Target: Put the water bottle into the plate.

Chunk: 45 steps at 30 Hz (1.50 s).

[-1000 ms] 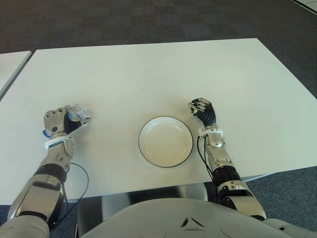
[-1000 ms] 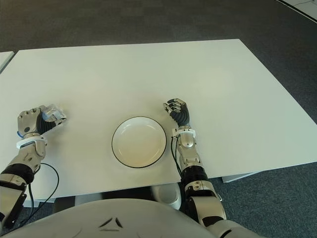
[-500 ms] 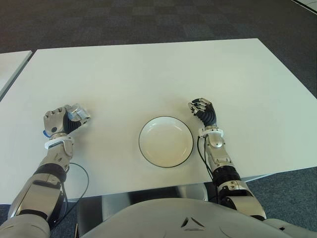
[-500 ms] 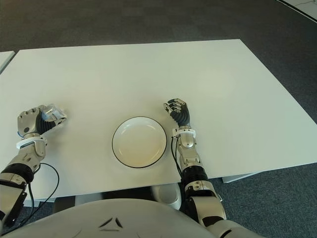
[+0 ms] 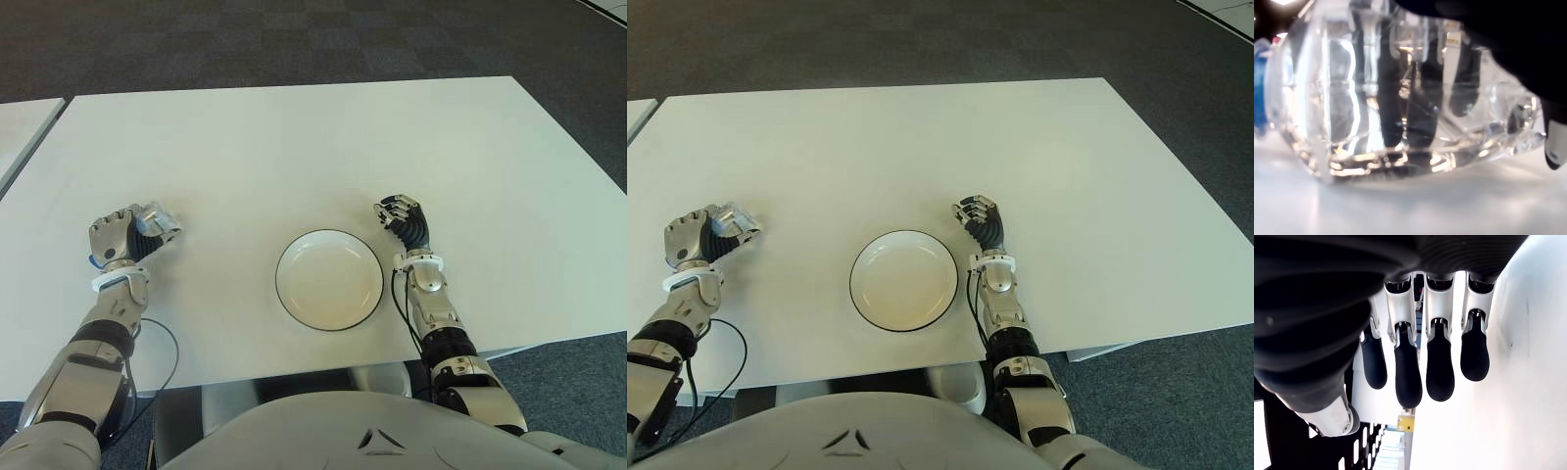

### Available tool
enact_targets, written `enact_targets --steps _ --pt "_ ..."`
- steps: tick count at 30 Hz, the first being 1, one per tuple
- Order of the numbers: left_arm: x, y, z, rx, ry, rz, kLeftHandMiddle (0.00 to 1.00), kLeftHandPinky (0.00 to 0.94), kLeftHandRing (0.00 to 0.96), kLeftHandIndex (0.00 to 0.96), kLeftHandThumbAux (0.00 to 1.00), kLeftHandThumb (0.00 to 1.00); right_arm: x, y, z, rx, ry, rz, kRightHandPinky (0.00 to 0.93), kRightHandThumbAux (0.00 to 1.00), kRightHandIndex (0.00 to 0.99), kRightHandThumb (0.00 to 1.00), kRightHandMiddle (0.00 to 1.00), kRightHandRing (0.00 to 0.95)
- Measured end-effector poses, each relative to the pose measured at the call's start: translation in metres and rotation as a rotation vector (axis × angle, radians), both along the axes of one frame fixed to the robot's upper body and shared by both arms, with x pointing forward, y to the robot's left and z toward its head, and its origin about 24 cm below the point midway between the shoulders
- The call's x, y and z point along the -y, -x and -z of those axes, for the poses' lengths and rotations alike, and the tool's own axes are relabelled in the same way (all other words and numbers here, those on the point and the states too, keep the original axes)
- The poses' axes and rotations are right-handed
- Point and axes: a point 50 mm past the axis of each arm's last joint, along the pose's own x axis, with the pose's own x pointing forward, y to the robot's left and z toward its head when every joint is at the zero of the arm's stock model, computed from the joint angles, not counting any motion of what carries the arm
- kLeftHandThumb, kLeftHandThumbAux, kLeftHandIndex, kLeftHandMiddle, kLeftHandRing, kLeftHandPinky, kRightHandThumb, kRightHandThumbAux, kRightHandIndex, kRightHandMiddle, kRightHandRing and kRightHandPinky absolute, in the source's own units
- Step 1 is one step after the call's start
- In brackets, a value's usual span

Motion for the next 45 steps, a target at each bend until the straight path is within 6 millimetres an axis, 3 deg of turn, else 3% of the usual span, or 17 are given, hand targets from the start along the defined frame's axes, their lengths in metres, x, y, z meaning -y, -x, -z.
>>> enact_targets --steps 18,23,27,41,45 --pt "0.04 -0.019 -0.014 0.128 0.08 0.091 0.499 0.701 0.519 0.384 0.653 0.949 0.002 -0.001 -0.001 0.008 0.001 0.005 0.637 0.729 0.433 0.705 0.602 0.622" --pt "0.058 -0.02 -0.023 0.174 0.127 0.138 0.501 0.619 0.517 0.388 0.652 0.95 0.003 -0.001 -0.001 0.01 0.003 0.001 0.64 0.729 0.433 0.705 0.601 0.622" --pt "0.072 -0.019 -0.033 0.224 0.167 0.19 0.504 0.473 0.516 0.393 0.657 0.989 0.003 -0.001 -0.001 0.01 0.004 -0.002 0.644 0.729 0.433 0.705 0.602 0.623" --pt "0.096 -0.026 -0.078 0.385 0.195 0.337 0.517 0.421 0.507 0.405 0.658 1.0 0.002 -0.002 -0.002 0.013 0.002 -0.004 0.65 0.729 0.433 0.705 0.608 0.628" --pt "0.108 -0.028 -0.091 0.421 0.187 0.395 0.517 0.299 0.506 0.403 0.65 0.966 0.002 -0.002 -0.002 0.014 0.001 -0.004 0.647 0.729 0.433 0.705 0.609 0.629"
